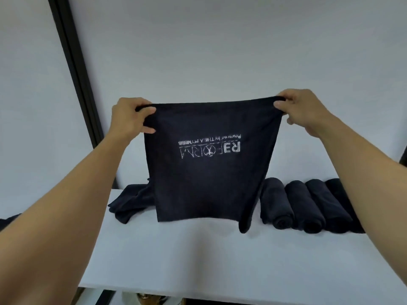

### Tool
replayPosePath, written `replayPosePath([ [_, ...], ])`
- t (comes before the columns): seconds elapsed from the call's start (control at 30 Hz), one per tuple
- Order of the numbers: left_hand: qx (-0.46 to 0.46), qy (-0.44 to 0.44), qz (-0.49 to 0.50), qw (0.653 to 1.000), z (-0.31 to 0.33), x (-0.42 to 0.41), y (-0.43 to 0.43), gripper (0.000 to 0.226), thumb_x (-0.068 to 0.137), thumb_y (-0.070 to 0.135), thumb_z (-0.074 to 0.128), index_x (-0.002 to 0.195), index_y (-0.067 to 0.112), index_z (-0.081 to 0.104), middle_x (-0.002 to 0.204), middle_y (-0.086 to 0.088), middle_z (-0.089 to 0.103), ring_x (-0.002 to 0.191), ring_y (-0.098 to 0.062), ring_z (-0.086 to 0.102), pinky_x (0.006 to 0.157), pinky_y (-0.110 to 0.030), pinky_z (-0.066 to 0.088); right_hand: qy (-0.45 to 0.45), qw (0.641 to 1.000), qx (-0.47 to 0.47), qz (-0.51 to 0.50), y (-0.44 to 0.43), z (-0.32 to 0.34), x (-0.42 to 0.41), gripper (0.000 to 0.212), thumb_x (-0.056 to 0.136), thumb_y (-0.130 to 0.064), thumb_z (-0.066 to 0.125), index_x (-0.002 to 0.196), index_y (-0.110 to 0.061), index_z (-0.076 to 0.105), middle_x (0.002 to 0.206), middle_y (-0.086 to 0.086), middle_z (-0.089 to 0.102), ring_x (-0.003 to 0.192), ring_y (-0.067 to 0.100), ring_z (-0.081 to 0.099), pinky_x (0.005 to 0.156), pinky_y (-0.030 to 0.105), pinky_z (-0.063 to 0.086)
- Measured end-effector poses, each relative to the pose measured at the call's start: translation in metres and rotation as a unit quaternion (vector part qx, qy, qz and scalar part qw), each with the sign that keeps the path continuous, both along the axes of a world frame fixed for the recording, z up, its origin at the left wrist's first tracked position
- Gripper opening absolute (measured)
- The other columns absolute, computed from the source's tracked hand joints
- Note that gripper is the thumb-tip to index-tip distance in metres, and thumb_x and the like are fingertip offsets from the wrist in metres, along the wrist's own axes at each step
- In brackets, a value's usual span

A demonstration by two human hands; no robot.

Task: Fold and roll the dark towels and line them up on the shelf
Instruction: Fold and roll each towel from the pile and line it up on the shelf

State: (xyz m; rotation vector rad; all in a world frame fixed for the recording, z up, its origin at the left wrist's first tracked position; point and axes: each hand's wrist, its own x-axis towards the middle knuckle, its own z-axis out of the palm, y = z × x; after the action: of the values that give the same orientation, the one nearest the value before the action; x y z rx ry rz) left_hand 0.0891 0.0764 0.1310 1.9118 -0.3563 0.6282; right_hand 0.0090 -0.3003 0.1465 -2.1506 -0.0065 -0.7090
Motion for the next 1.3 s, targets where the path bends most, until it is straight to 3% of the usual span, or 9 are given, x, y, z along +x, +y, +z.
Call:
replayPosePath([
  [0.17, -0.086, -0.066, -0.047, 0.993, 0.012, 0.014, 0.007, 0.016, 0.093, 0.002, 0.059, 0.099, 0.011, 0.070, 0.090, -0.001, 0.065, 0.090, -0.020, 0.069, 0.074, -0.031, 0.061, -0.100, 0.989, 0.103, 0.038, 0.012, 0.003, 0.004, 0.017, 0.095, -0.011, 0.051, 0.106, -0.013, 0.064, 0.098, 0.002, 0.065, 0.085, 0.014, 0.060, 0.061, 0.021, 0.053],
  [0.4, -0.048, -0.108, -0.024, 0.993, -0.025, -0.060, 0.023, 0.020, 0.093, 0.010, 0.056, 0.101, 0.021, 0.070, 0.089, 0.012, 0.067, 0.079, -0.005, 0.062, 0.060, -0.018, 0.054, -0.060, 0.969, 0.197, 0.136, 0.016, -0.037, -0.054, 0.016, 0.093, -0.011, 0.055, 0.088, -0.021, 0.067, 0.086, -0.003, 0.067, 0.073, 0.012, 0.060, 0.056, 0.023, 0.045],
  [0.53, -0.040, 0.000, -0.055, 0.998, -0.086, -0.124, 0.045, 0.022, 0.093, 0.015, 0.059, 0.091, 0.030, 0.074, 0.085, 0.008, 0.073, 0.076, -0.008, 0.063, 0.061, -0.022, 0.054, 0.064, 0.959, 0.215, 0.171, 0.015, -0.095, -0.100, 0.024, 0.094, -0.008, 0.056, 0.080, -0.020, 0.071, 0.074, -0.003, 0.065, 0.064, 0.013, 0.057, 0.052, 0.022, 0.043],
  [0.63, -0.008, 0.114, -0.079, 0.990, -0.131, -0.161, 0.064, 0.017, 0.092, 0.015, 0.064, 0.090, 0.027, 0.075, 0.087, -0.002, 0.075, 0.079, -0.013, 0.066, 0.070, -0.024, 0.052, 0.247, 0.943, 0.144, 0.172, 0.016, -0.146, -0.140, 0.011, 0.095, -0.012, 0.059, 0.095, -0.012, 0.070, 0.071, -0.004, 0.062, 0.062, 0.012, 0.055, 0.055, 0.023, 0.046],
  [0.8, 0.060, 0.262, -0.165, 0.949, -0.175, -0.198, 0.095, 0.011, 0.089, 0.011, 0.066, 0.095, 0.014, 0.076, 0.090, -0.003, 0.077, 0.086, -0.011, 0.071, 0.070, -0.007, 0.049, 0.436, 0.868, 0.077, 0.224, 0.037, -0.196, -0.186, 0.012, 0.095, -0.015, 0.060, 0.089, -0.014, 0.071, 0.082, 0.001, 0.067, 0.069, 0.006, 0.059, 0.064, 0.025, 0.045],
  [0.87, 0.055, 0.284, -0.175, 0.941, -0.181, -0.203, 0.107, 0.012, 0.090, 0.007, 0.065, 0.095, 0.011, 0.075, 0.089, -0.009, 0.076, 0.084, -0.018, 0.072, 0.068, -0.012, 0.052, 0.429, 0.872, 0.104, 0.212, 0.045, -0.199, -0.193, 0.015, 0.095, -0.014, 0.059, 0.086, -0.016, 0.071, 0.082, 0.001, 0.066, 0.069, 0.008, 0.059, 0.065, 0.025, 0.044],
  [1.03, 0.028, 0.283, -0.113, 0.952, -0.194, -0.174, 0.105, 0.020, 0.092, -0.001, 0.061, 0.101, 0.014, 0.072, 0.090, -0.010, 0.075, 0.090, -0.022, 0.071, 0.079, -0.029, 0.056, 0.282, 0.949, 0.121, 0.073, 0.061, -0.196, -0.173, 0.012, 0.095, -0.015, 0.061, 0.098, -0.013, 0.072, 0.087, 0.002, 0.069, 0.073, 0.010, 0.058, 0.060, 0.023, 0.047],
  [1.17, 0.027, 0.229, -0.019, 0.973, -0.199, -0.119, 0.082, 0.015, 0.088, 0.008, 0.068, 0.098, 0.016, 0.073, 0.094, -0.002, 0.072, 0.092, -0.019, 0.068, 0.085, -0.036, 0.056, 0.206, 0.977, 0.036, -0.031, 0.065, -0.196, -0.127, 0.009, 0.091, -0.016, 0.064, 0.090, -0.018, 0.071, 0.078, 0.005, 0.065, 0.062, 0.015, 0.053, 0.059, 0.027, 0.047],
  [1.3, 0.085, 0.196, 0.039, 0.976, -0.208, -0.059, 0.056, 0.012, 0.083, 0.013, 0.073, 0.095, 0.014, 0.075, 0.081, 0.006, 0.068, 0.086, -0.016, 0.066, 0.086, -0.033, 0.054, 0.176, 0.974, -0.103, -0.101, 0.061, -0.213, -0.070, 0.010, 0.091, -0.020, 0.064, 0.095, -0.012, 0.069, 0.066, -0.003, 0.057, 0.065, 0.011, 0.053, 0.070, 0.031, 0.045],
])
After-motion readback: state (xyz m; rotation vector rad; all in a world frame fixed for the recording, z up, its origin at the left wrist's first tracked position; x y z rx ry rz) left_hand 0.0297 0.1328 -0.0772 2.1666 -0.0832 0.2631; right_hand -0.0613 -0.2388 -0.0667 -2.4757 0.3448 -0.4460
